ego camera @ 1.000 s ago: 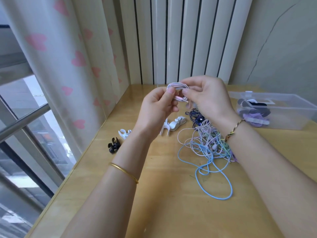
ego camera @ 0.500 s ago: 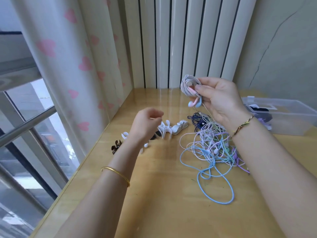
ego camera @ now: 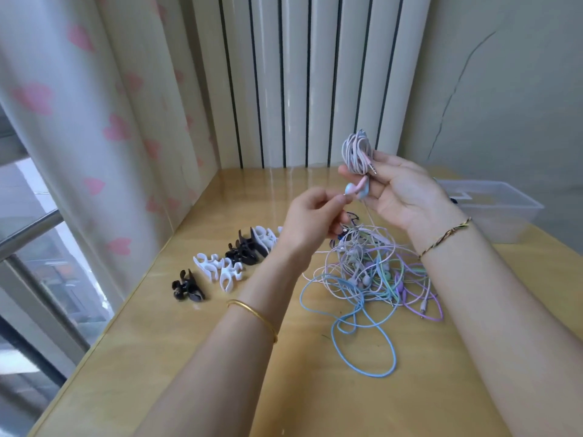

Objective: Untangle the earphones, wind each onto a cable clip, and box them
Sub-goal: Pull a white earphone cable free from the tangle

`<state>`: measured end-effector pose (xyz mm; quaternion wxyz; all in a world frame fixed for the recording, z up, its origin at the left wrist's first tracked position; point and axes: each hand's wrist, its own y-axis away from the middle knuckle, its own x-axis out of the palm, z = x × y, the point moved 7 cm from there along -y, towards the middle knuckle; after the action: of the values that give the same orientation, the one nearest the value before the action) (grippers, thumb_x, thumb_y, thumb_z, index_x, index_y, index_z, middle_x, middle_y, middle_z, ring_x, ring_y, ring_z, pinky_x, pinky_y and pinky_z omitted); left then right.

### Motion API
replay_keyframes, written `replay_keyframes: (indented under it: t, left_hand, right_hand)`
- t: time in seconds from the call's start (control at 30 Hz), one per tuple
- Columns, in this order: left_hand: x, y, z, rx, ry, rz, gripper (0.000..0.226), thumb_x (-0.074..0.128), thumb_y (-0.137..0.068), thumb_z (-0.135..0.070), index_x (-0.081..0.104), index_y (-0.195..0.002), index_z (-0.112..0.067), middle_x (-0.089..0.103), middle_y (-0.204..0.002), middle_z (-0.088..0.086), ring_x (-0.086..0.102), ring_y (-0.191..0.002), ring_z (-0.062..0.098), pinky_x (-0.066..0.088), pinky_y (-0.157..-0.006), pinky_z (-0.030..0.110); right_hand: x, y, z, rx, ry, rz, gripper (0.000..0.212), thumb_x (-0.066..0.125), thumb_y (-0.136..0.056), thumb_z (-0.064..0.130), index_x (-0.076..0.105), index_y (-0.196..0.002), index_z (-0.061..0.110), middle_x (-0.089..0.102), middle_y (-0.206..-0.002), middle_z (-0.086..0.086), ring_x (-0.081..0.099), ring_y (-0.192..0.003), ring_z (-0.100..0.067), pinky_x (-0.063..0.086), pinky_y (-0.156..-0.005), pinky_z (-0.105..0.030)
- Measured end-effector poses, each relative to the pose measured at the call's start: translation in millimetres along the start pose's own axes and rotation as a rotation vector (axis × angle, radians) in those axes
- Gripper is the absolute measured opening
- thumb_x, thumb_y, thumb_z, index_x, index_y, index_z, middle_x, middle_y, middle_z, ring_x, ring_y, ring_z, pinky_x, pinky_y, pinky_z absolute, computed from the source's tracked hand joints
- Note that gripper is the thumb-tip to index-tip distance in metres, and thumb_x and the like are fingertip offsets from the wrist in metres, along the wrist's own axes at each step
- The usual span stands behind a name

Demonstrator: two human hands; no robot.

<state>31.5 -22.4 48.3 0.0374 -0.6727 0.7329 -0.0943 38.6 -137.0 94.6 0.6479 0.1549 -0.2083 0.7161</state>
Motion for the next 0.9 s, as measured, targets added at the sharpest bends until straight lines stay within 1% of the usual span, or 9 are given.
replay_keyframes:
  t: [0.17, 0.3, 0.37, 0.47, 0.57, 0.7, 0.77, 0.83, 0.9]
  left_hand:
    - [3.6, -4.2, 7.3, -0.02, -0.115, -0.058, 0.017, 0.053, -0.093, -0.006, 0.066, -0.085, -0.014, 0.048, -0.044, -0.004, 0.037, -0.033, 0.004, 0.028, -0.037, 0.015]
    - [3.1, -5.1, 12.3, -0.067, -0.388, 0.03, 0.023, 0.048, -0.097, -0.012, 0.063, -0.114, -0.017, 0.059, -0.072, 0.003, 0.038, -0.035, 0.005, 0.031, -0.037, 0.016]
    - [-20.6, -6.5, 9.7, -0.042, -0.508, -0.02, 0.034, 0.044, -0.097, -0.01, 0.056, -0.127, -0.022, 0.058, -0.086, 0.001, 0.042, -0.039, 0.009, 0.038, -0.04, 0.018]
    - [-80.4, -3.3, 4.7, 0.014, -0.794, -0.159, 0.042, 0.04, -0.092, -0.001, 0.059, -0.125, -0.02, 0.061, -0.114, 0.004, 0.061, -0.064, 0.023, 0.053, -0.065, 0.033]
    - [-140.0, 6.2, 12.0, -0.087, -1.193, -0.246, 0.044, 0.039, -0.08, 0.007, 0.068, -0.097, -0.022, 0.067, -0.108, 0.002, 0.062, -0.099, 0.025, 0.052, -0.084, 0.035]
    - [-164.9, 21.8, 39.1, -0.275, -1.468, -0.097, 0.039, 0.044, -0.079, 0.006, 0.065, -0.094, -0.024, 0.064, -0.109, 0.004, 0.059, -0.1, 0.025, 0.054, -0.08, 0.038]
    - [-159.1, 25.2, 47.9, -0.275, -1.487, -0.034, 0.035, 0.046, -0.083, 0.004, 0.063, -0.103, -0.02, 0.058, -0.11, 0.003, 0.059, -0.096, 0.028, 0.053, -0.067, 0.036]
    - [-151.1, 25.8, 49.4, -0.252, -1.514, -0.014, 0.035, 0.049, -0.083, 0.004, 0.059, -0.11, -0.016, 0.053, -0.111, 0.006, 0.057, -0.094, 0.029, 0.045, -0.058, 0.032]
    - [-146.6, 26.6, 49.2, -0.227, -1.528, -0.006, 0.035, 0.054, -0.081, 0.003, 0.058, -0.111, -0.014, 0.053, -0.112, 0.007, 0.055, -0.095, 0.03, 0.045, -0.062, 0.032]
  right_hand:
    - [-5.8, 3.8, 4.9, 0.008, 0.021, 0.044, 0.019, 0.043, -0.094, -0.004, 0.06, -0.092, 0.004, 0.071, -0.067, -0.005, 0.071, -0.062, -0.015, 0.05, -0.043, -0.022]
    - [-1.5, 3.2, 8.0, -0.1, 0.193, 0.081, 0.014, 0.051, -0.092, 0.0, 0.063, -0.095, 0.005, 0.072, -0.074, -0.005, 0.072, -0.068, -0.018, 0.055, -0.051, -0.027]
    - [7.5, 4.6, 1.1, -0.12, 0.272, 0.102, 0.012, 0.054, -0.091, 0.001, 0.065, -0.095, 0.005, 0.072, -0.077, -0.006, 0.072, -0.07, -0.02, 0.057, -0.053, -0.029]
    - [27.4, 9.6, -18.0, -0.109, 0.311, 0.147, 0.013, 0.055, -0.09, -0.001, 0.065, -0.09, 0.007, 0.071, -0.076, -0.008, 0.071, -0.067, -0.02, 0.057, -0.052, -0.03]
    - [44.2, 13.5, -38.9, -0.084, 0.329, 0.199, 0.017, 0.054, -0.09, -0.003, 0.066, -0.087, 0.009, 0.069, -0.077, -0.011, 0.071, -0.066, -0.021, 0.056, -0.052, -0.031]
    - [52.5, 16.7, -58.8, -0.052, 0.358, 0.211, 0.013, 0.057, -0.089, -0.003, 0.067, -0.092, 0.005, 0.069, -0.082, -0.018, 0.071, -0.067, -0.024, 0.057, -0.051, -0.03]
    - [52.8, 17.7, -66.9, -0.025, 0.374, 0.199, 0.012, 0.059, -0.087, -0.001, 0.067, -0.094, 0.005, 0.069, -0.085, -0.02, 0.071, -0.07, -0.026, 0.057, -0.053, -0.031]
    - [52.6, 18.8, -71.9, -0.019, 0.41, 0.186, 0.014, 0.06, -0.087, -0.001, 0.068, -0.096, 0.005, 0.07, -0.09, -0.022, 0.071, -0.077, -0.034, 0.058, -0.059, -0.038]
    - [53.0, 21.3, -75.7, -0.021, 0.455, 0.175, 0.015, 0.058, -0.088, -0.002, 0.069, -0.094, 0.007, 0.07, -0.091, -0.025, 0.067, -0.086, -0.047, 0.055, -0.071, -0.052]
